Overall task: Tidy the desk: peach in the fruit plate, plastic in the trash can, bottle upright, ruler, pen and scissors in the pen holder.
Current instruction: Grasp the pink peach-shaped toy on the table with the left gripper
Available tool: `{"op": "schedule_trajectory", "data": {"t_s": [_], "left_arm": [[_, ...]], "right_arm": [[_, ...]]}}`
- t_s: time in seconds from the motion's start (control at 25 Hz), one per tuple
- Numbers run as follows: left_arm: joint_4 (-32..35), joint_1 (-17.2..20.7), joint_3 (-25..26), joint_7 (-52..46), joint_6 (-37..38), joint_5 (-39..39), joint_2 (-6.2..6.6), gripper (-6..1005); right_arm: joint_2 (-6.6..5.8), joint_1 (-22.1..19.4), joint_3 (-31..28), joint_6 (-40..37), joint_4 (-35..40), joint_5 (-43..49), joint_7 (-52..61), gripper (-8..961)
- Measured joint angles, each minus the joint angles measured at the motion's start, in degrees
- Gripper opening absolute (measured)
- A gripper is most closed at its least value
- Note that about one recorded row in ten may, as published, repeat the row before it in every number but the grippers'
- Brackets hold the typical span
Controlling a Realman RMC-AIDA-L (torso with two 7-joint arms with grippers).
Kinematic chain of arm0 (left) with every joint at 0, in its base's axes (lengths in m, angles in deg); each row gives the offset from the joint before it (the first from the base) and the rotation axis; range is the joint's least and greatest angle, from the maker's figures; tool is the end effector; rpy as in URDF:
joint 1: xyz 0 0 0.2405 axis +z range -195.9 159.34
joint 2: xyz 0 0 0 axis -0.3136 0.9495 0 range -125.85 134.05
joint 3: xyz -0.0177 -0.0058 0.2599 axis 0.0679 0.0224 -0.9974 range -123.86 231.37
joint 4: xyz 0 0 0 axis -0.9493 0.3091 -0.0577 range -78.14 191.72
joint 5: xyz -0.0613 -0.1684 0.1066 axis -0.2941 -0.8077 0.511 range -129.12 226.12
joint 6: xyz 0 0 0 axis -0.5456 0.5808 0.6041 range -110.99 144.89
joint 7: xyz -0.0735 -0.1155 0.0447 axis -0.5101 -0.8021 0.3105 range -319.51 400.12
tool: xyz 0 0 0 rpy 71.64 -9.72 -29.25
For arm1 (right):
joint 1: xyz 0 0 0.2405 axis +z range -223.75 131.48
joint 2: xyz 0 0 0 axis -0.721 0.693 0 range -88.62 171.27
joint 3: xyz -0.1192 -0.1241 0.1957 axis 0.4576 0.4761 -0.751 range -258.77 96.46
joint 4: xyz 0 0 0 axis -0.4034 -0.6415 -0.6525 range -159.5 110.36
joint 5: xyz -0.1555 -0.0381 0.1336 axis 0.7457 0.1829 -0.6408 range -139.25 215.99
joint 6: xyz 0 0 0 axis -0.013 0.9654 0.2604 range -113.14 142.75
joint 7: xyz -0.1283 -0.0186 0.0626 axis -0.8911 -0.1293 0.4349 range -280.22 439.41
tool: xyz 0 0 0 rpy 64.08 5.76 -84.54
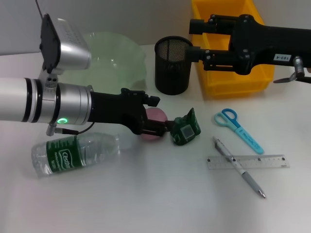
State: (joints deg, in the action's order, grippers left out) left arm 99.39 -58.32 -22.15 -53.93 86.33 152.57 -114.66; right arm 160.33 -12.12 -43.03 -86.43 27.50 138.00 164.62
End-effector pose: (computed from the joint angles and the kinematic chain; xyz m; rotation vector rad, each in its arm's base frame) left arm -0.1697 0.3761 -0.0662 -2.9316 -0.4231 -0.3810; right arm 0.1833 0.3510 0.0641 -2.6776 0.2358 1.0644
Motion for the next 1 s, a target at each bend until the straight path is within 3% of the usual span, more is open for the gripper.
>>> {"op": "schedule_trajectory", "data": {"t_s": [0.32, 1.0], "left_arm": [[-0.2, -1.1, -4.9, -3.0, -4.5, 0.1, -0.06, 824], [-0.7, -3.0, -8.9, -6.9, -12.6, 3.7, -0.33, 798]], "right_arm": [[0.0, 0.1, 1.4, 1.3, -0.2, 0.3, -0.2, 685], [0.0, 1.0, 4.3, 4.6, -0.2, 0.2, -0.2, 685]]}}
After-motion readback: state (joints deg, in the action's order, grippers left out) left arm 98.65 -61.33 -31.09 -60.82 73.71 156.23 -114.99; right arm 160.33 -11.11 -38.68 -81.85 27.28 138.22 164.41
